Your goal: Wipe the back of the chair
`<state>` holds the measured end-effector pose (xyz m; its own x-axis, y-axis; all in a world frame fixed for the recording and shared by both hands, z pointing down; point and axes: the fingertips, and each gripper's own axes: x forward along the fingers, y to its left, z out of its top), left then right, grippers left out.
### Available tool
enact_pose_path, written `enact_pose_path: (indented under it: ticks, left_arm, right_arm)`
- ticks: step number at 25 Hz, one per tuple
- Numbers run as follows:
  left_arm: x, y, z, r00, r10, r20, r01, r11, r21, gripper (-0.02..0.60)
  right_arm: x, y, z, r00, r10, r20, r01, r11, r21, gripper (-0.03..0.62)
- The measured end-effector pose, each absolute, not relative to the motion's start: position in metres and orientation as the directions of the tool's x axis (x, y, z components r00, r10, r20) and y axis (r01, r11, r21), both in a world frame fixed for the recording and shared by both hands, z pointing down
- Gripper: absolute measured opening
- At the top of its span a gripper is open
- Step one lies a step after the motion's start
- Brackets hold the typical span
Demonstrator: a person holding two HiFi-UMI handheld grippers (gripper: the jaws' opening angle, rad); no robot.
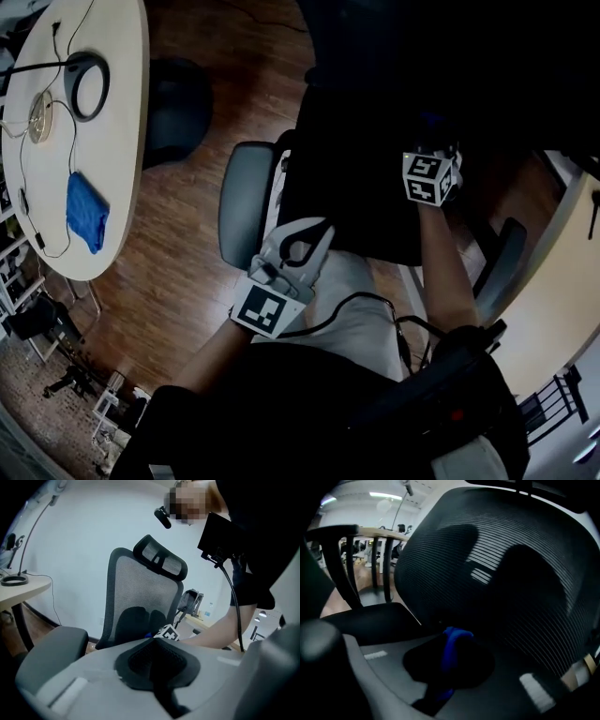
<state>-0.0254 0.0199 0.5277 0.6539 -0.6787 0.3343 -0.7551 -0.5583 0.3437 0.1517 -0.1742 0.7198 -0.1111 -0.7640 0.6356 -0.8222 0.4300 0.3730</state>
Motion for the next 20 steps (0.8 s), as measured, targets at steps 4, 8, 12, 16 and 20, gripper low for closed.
enact_pose_path:
  ticks: [4, 8, 12, 16, 20]
  left_arm:
    - [-0.040, 0.031, 0.530, 0.651, -0.666, 0.363, -0.758, -0.560, 0.333, 0.006]
    - [-0.060, 0.034, 0.530, 0.637, -0.664, 0.392, -0.771, -0.555, 0.312, 0.006]
    - [-0.075, 0.024, 0.517, 0.586, -0.746, 0.315, -0.793, -0.450, 0.410, 0.006]
    - [-0.074, 0.043, 0.526, 0.653, -0.636, 0.411, -0.757, -0.572, 0.316, 0.006]
    - [-0.082, 0.039, 0.520, 0.631, -0.692, 0.352, -0.771, -0.507, 0.386, 0.006]
  right_arm:
    - [0.094, -0.186, 0.729, -0.152, -0.742, 0.653, -0.812, 0.470, 0.345, 0.041]
    - [0.031, -0.182, 0.736, -0.292, -0.690, 0.663, -0.722, 0.613, 0.321, 0.041]
    - [-0.049, -0.179, 0.735, -0.430, -0.604, 0.671, -0.585, 0.753, 0.302, 0.040]
    - [-0.092, -0.176, 0.723, -0.498, -0.563, 0.660, -0.536, 0.798, 0.276, 0.040]
    - [-0.123, -0.182, 0.684, -0.612, -0.573, 0.545, -0.526, 0.810, 0.260, 0.040]
